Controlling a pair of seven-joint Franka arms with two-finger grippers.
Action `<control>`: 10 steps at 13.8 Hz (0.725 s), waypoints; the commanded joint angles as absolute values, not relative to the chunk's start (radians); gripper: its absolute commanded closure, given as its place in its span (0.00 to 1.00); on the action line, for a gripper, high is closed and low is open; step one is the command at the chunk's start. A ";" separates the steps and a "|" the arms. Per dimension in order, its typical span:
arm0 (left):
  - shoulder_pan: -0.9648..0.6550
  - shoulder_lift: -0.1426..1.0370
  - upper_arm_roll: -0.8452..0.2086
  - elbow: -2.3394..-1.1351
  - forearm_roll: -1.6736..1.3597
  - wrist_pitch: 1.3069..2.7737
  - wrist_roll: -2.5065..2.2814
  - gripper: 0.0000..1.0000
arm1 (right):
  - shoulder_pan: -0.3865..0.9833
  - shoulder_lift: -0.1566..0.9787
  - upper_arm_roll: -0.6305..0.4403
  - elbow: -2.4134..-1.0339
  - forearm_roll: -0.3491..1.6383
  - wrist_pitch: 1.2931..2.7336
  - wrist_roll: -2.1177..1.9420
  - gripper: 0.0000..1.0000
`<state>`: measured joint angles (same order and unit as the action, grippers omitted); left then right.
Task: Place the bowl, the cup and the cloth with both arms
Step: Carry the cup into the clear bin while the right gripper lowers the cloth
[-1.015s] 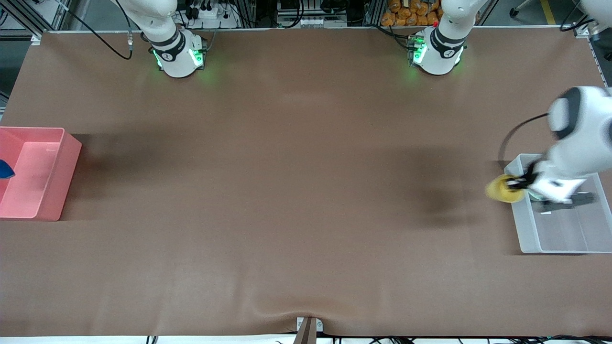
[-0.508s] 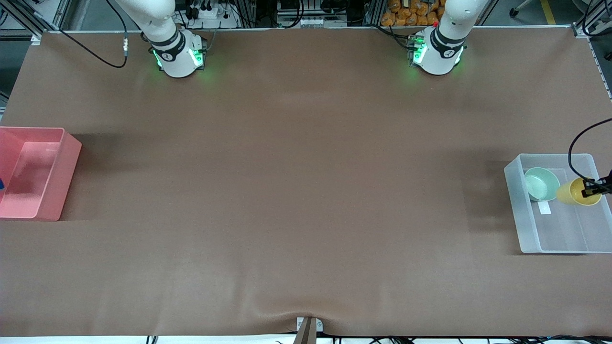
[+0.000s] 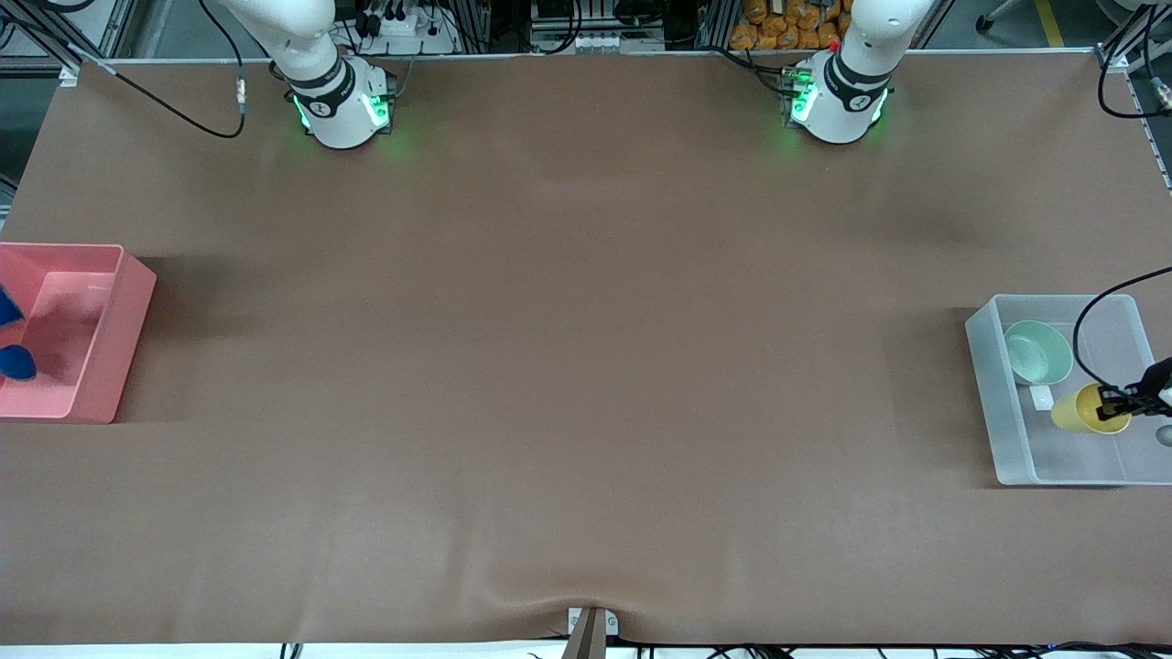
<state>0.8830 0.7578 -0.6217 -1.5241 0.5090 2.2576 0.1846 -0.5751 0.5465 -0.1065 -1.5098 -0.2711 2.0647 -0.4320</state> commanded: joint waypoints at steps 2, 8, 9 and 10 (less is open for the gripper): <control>0.816 0.801 -0.543 -1.488 0.535 2.315 0.202 1.00 | -0.517 0.566 -0.106 -1.491 -0.264 2.077 -0.379 1.00; 0.786 0.833 -0.520 -1.483 0.535 2.355 0.199 0.73 | -0.499 0.623 -0.106 -1.490 -0.270 2.192 -0.380 1.00; 0.775 0.833 -0.505 -1.476 0.535 2.355 0.202 0.46 | -0.502 0.638 -0.107 -1.489 -0.271 2.238 -0.380 1.00; 0.767 0.833 -0.493 -1.474 0.534 2.355 0.206 0.32 | -0.517 0.652 -0.109 -1.489 -0.272 2.287 -0.382 1.00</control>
